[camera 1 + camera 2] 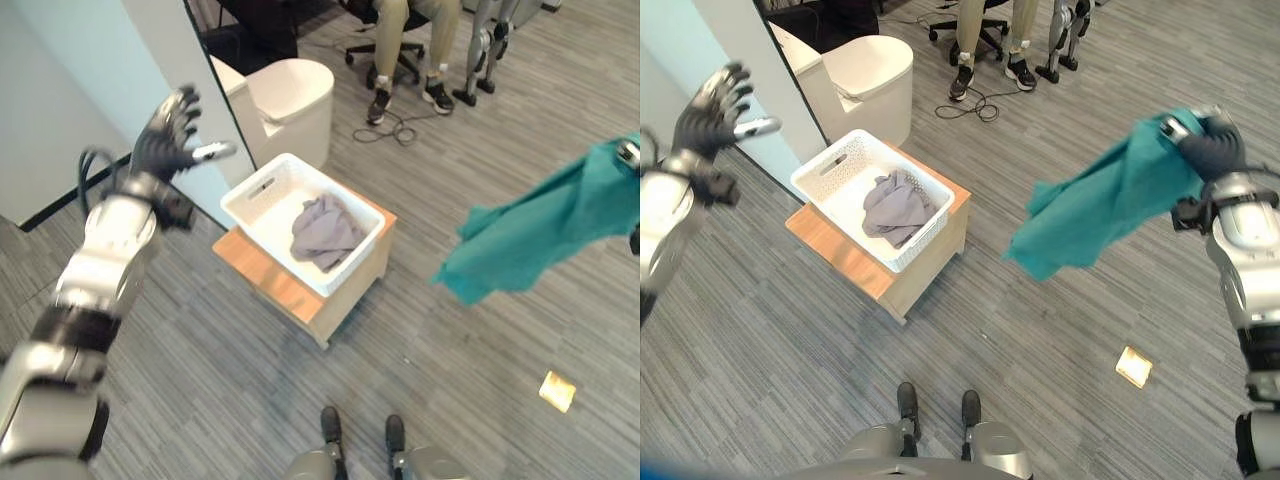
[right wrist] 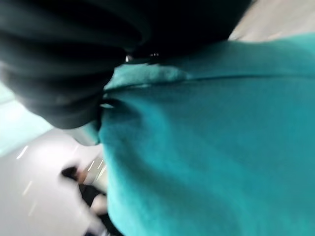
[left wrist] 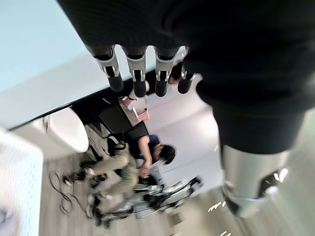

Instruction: Pick up bed clothes into laundry basket.

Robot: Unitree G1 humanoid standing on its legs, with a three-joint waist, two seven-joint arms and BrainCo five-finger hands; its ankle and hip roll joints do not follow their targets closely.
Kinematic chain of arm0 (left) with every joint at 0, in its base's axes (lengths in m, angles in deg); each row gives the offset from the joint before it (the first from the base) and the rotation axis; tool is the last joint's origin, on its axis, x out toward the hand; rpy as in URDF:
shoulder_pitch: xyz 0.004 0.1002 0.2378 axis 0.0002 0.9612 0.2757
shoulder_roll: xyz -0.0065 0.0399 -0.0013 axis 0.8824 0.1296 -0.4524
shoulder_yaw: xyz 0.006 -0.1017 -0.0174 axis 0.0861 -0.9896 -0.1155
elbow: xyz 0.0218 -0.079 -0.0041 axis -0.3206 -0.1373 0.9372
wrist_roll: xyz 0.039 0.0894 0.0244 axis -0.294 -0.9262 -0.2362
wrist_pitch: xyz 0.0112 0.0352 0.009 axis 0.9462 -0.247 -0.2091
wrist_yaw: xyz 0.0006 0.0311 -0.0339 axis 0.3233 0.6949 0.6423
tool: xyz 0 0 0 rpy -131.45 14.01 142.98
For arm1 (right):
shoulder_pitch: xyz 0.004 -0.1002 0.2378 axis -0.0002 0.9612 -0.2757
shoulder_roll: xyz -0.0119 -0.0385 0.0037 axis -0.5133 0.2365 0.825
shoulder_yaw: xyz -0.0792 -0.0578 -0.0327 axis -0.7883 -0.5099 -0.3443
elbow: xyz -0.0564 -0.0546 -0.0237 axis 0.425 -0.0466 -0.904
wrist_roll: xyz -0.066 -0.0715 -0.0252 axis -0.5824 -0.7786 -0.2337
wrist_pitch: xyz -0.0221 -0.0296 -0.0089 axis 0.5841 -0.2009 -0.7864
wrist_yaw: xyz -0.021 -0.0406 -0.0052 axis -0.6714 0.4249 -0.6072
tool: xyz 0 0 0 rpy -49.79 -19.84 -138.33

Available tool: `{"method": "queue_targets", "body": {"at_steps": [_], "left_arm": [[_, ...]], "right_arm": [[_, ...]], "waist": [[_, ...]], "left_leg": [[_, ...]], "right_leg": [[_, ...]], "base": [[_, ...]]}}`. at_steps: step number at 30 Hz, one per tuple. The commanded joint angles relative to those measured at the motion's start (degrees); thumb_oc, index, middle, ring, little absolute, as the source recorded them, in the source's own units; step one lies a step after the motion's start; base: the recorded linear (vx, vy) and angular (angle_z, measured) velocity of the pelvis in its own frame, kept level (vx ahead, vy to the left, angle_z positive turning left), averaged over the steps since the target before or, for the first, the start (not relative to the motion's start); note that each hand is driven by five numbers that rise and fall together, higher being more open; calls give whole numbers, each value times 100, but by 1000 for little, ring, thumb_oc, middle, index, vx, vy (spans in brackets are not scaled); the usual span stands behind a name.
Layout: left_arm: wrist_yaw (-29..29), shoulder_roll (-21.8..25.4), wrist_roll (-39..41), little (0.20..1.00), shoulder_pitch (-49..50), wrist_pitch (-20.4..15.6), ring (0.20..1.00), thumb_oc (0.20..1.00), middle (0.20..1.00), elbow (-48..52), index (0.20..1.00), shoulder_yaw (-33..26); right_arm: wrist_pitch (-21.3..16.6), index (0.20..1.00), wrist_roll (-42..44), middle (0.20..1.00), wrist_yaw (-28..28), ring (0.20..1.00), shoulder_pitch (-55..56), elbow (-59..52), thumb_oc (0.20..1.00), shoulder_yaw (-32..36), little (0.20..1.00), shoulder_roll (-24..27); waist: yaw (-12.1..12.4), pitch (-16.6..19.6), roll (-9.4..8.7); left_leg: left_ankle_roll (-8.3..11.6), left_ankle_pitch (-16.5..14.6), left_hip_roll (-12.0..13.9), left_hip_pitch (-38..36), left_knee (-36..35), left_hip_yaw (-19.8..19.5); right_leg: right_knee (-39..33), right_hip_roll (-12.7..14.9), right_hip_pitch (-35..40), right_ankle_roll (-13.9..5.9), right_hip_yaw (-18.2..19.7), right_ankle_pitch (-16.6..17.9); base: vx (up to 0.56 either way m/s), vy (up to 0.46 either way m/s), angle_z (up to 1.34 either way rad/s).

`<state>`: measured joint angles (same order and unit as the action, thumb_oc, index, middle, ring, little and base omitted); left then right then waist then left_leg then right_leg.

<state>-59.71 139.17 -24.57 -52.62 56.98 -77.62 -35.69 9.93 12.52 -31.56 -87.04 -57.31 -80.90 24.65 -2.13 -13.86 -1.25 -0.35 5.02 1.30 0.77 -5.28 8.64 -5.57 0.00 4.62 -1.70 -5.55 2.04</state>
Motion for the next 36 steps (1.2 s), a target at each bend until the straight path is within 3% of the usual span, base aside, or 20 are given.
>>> {"method": "queue_targets", "body": {"at_steps": [1, 3, 6, 7, 11, 14, 25, 31, 32, 36], "left_arm": [[178, -41, 205, 1000, 714, -206, 1000, 1000, 1000, 375, 1000, -535], [306, -440, 116, 1000, 1790, -17, 1000, 1000, 1000, 557, 1000, -747], [447, -623, 137, 1000, 2491, 133, 1000, 1000, 1000, 628, 1000, -859], [543, -939, 298, 1000, 3013, 322, 1000, 1000, 1000, 348, 1000, -824], [626, -1118, 285, 1000, 3634, 502, 1000, 1000, 1000, 282, 1000, -838], [730, -1306, 290, 1000, 3940, 627, 1000, 1000, 1000, 242, 1000, -847], [850, -1804, 401, 1000, 4141, 799, 1000, 1000, 1000, 239, 1000, -312], [781, -2197, 8, 1000, 3826, 795, 1000, 1000, 1000, -1037, 1000, -166], [727, -2186, -363, 1000, 3713, 759, 1000, 1000, 1000, -1457, 1000, -94], [674, -2280, -329, 1000, 3618, 736, 1000, 1000, 1000, -1680, 1000, -98]], "right_arm": [[-270, 200, 206, 200, -19, 200, -1336, 596, 200, -858, 200, 132], [-159, 200, 152, 200, -11, 200, -2599, 1094, 200, -1653, 200, 496], [-123, 200, 229, 200, 20, 200, -3770, 1834, 200, -2438, 200, 538], [-52, 200, 429, 200, 121, 200, -4991, 2861, 200, -3171, 200, 304], [169, 200, 417, 200, 237, 200, -6476, 4590, 200, -3826, 200, -173], [274, 200, 314, 200, 286, 200, -7103, 5286, 200, -4120, 200, -469], [407, 200, -140, 200, 320, 200, -7736, 5907, 200, -4664, 200, -1100], [400, 200, -404, 200, 305, 200, -7742, 5789, 200, -4799, 200, -1529], [411, 200, -507, 200, 288, 200, -7657, 5715, 200, -4783, 200, -1684], [452, 200, -839, 200, 243, 200, -7496, 5642, 200, -4842, 200, -1871]], "waist": [[449, 391, -418], [603, 396, -532], [704, 416, -595], [815, 415, -639], [1063, 397, -721], [1191, 395, -753], [1513, 251, -902], [1613, 193, -1032], [1636, 181, -1065], [1682, 120, -1089]], "left_leg": [[415, -245, 275, -300, 28, -61], [404, -265, 277, -320, 28, -99], [396, -235, 278, -279, 28, -134], [380, -224, 275, -258, 28, -183], [357, -184, 268, -151, 28, -306], [329, -176, 255, -91, 28, -402], [253, -113, 175, 164, 28, -712], [249, -84, 176, 226, 28, -757], [245, -85, 175, 239, 28, -750], [239, -59, 162, 303, 28, -768]], "right_leg": [[57, 707, -183, -719, -11, 321], [57, 692, -139, -712, -50, 302], [57, 680, -154, -703, -93, 325], [57, 667, -138, -698, -148, 331], [57, 653, -145, -704, -255, 337], [57, 648, -143, -707, -326, 334], [57, 670, -188, -728, -573, 342], [57, 658, -231, -710, -594, 349], [57, 659, -236, -702, -582, 349], [57, 658, -289, -691, -591, 355]], "base": [[-5, -22, 14], [-9, -8, 15], [-1, -8, 20], [1, -9, 14], [0, -7, 11], [10, -17, 31], [-6, -7, 15], [-5, -2, 3], [0, 0, 0], [-21, 0, 0]]}}
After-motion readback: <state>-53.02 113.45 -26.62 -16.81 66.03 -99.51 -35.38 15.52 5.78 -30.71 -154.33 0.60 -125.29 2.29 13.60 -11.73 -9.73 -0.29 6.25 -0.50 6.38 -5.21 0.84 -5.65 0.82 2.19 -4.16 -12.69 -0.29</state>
